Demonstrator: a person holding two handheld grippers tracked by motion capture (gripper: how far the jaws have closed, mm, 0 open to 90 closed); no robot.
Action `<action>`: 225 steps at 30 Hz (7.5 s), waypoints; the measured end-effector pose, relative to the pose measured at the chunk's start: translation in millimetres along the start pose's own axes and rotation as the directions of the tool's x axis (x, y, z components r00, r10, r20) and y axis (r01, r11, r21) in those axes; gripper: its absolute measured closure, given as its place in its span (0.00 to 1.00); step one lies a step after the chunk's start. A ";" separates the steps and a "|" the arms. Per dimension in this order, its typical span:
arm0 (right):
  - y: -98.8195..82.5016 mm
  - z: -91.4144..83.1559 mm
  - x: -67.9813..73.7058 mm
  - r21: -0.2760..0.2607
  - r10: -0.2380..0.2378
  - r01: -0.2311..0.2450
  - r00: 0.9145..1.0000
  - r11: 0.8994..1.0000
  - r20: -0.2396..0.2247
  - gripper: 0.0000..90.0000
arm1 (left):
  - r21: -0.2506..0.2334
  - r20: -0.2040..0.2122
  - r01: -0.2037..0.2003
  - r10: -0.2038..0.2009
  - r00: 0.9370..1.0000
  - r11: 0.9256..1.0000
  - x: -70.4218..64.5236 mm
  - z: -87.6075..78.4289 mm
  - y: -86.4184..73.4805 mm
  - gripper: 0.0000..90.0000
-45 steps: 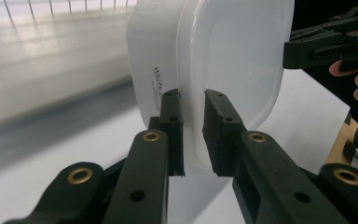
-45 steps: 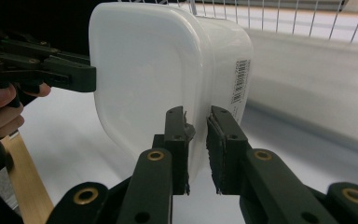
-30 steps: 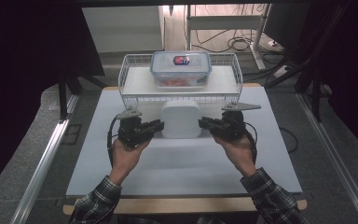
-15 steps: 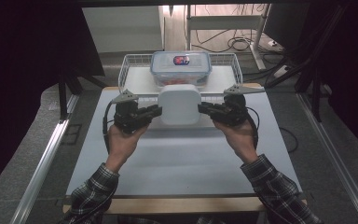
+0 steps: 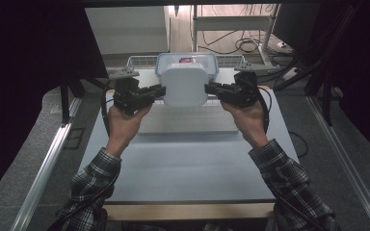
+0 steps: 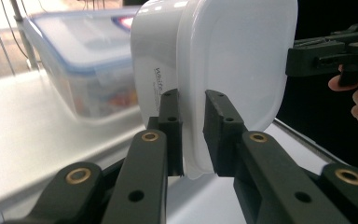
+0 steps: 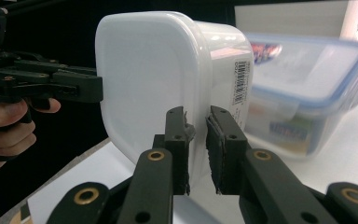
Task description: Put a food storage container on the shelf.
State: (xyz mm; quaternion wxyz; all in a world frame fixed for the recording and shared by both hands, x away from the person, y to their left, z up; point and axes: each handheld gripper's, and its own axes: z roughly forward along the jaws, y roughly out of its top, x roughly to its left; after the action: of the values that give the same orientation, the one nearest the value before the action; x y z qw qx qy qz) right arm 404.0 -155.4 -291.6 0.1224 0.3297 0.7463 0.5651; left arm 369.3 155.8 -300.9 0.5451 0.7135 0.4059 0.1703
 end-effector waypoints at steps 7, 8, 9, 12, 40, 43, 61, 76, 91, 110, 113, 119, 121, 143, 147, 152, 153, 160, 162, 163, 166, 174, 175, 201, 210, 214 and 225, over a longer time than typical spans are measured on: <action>26.8 1.0 -5.1 -0.019 0.002 -0.002 1.000 1.000 0.002 0.87 | -0.012 -0.003 0.016 -0.016 1.000 1.000 4.8 2.0 25.9 0.86; 30.4 1.4 -6.2 -0.021 0.003 -0.003 1.000 1.000 0.000 0.87 | -0.013 -0.005 0.015 -0.016 1.000 1.000 5.7 2.5 29.4 0.86; 34.1 1.8 -6.9 -0.023 0.009 -0.009 1.000 1.000 0.001 0.87 | -0.013 -0.004 0.017 -0.018 1.000 1.000 6.6 3.0 32.7 0.86; 44.8 3.7 -10.3 -0.030 0.006 -0.006 1.000 1.000 0.007 0.87 | -0.014 -0.002 0.020 -0.020 1.000 1.000 10.5 5.4 42.6 0.86; 73.4 34.2 -39.2 -0.001 0.071 -0.071 0.996 0.997 0.058 0.80 | 0.022 0.041 0.105 -0.106 0.994 0.994 43.7 40.9 75.2 0.73; 74.4 36.9 -39.4 -0.004 0.067 -0.067 0.994 0.998 0.082 0.78 | 0.025 0.048 0.116 -0.117 0.992 0.993 46.2 44.7 76.6 0.70; 82.4 57.3 -48.1 0.012 0.089 -0.092 0.984 0.996 0.156 0.62 | 0.041 0.012 0.143 -0.143 0.990 0.989 55.7 63.3 83.1 0.57; 85.8 63.9 -52.8 0.006 0.128 -0.131 0.977 0.991 0.168 0.63 | 0.017 0.003 0.177 -0.177 0.984 0.984 63.6 70.7 86.4 0.51; 81.3 60.4 -47.5 0.004 0.075 -0.076 0.992 0.997 0.103 0.39 | 0.009 0.042 0.071 -0.071 0.997 0.997 54.6 65.8 87.9 0.30; 52.4 50.1 -31.1 0.077 -0.083 0.078 0.994 0.994 0.067 0.08 | 0.108 0.059 -0.064 0.058 0.997 0.992 32.2 50.0 55.4 0.06; 48.1 48.0 -29.7 0.077 -0.087 0.082 0.994 0.994 0.058 0.08 | 0.115 0.058 -0.072 0.065 0.996 0.991 29.9 48.1 49.6 0.05; 31.4 40.7 -24.3 0.092 -0.101 0.098 0.994 0.991 0.032 0.06 | 0.133 0.036 -0.122 0.118 0.992 0.984 22.2 43.1 28.0 0.04; 26.4 38.5 -22.6 0.094 -0.108 0.105 0.994 0.990 0.025 0.06 | 0.131 0.032 -0.137 0.133 0.991 0.982 19.8 41.0 22.5 0.04; -18.2 17.2 -13.5 0.115 -0.114 0.116 0.993 0.987 -0.017 0.06 | 0.128 0.047 -0.187 0.183 0.982 0.974 4.9 27.2 -31.5 0.03; -25.8 15.9 -11.4 0.122 -0.128 0.129 0.992 0.984 -0.021 0.06 | 0.130 0.047 -0.195 0.191 0.981 0.972 1.4 26.3 -40.4 0.03; -34.0 15.3 -8.6 0.131 -0.137 0.140 0.990 0.982 -0.028 0.05 | 0.133 0.043 -0.202 0.198 0.979 0.970 -0.5 25.3 -50.7 0.03; -35.4 15.0 -8.3 0.134 -0.139 0.142 0.990 0.981 -0.031 0.05 | 0.132 0.041 -0.202 0.198 0.979 0.970 -0.5 25.1 -52.8 0.03; -44.7 15.1 -5.7 0.143 -0.162 0.162 0.987 0.976 -0.015 0.02 | 0.134 0.041 -0.198 0.194 0.980 0.971 0.5 23.0 -63.2 0.03; -47.2 15.0 -5.0 0.143 -0.162 0.162 0.987 0.976 -0.018 0.03 | 0.136 0.037 -0.202 0.199 0.979 0.970 0.2 21.9 -65.3 0.03; -48.4 14.8 -4.9 0.145 -0.161 0.162 0.987 0.976 -0.019 0.02 | 0.135 0.034 -0.205 0.202 0.979 0.969 0.0 21.3 -66.7 0.03; -52.8 14.4 -4.4 0.142 -0.164 0.164 0.986 0.976 -0.017 0.02 | 0.137 0.035 -0.206 0.203 0.978 0.969 -0.6 20.2 -70.6 0.03; -66.2 13.9 -5.6 0.145 -0.161 0.161 0.987 0.976 -0.005 0.02 | 0.154 0.029 -0.206 0.204 0.979 0.966 0.9 18.1 -89.1 0.03; -67.9 13.6 -5.8 0.148 -0.161 0.160 0.987 0.976 -0.006 0.02 | 0.157 0.030 -0.199 0.196 0.980 0.967 1.5 17.7 -91.9 0.03; -114.3 13.2 -6.6 0.196 -0.174 0.168 0.985 0.966 0.014 0.00 | 0.169 0.017 -0.143 0.142 0.990 0.975 8.7 11.6 -142.5 0.04; -122.2 4.7 -7.7 0.189 -0.173 0.165 0.985 0.968 0.028 0.00 | 0.182 0.012 -0.148 0.148 0.989 0.972 6.1 7.2 -152.7 0.04; -127.3 0.7 -7.6 0.193 -0.180 0.172 0.983 0.966 0.023 0.00 | 0.192 0.009 -0.149 0.150 0.989 0.970 4.6 4.9 -158.5 0.04; -138.3 -7.2 -9.4 0.210 -0.179 0.169 0.983 0.963 0.030 0.00 | 0.190 0.007 -0.158 0.159 0.987 0.969 -0.1 -0.2 -167.5 0.04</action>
State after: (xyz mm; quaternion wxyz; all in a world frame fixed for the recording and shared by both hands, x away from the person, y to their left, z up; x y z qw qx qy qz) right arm 358.1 -186.7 -418.8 0.1546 0.2875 0.8237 0.4636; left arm 303.2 168.6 -454.2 0.4573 0.7919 0.3641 0.1766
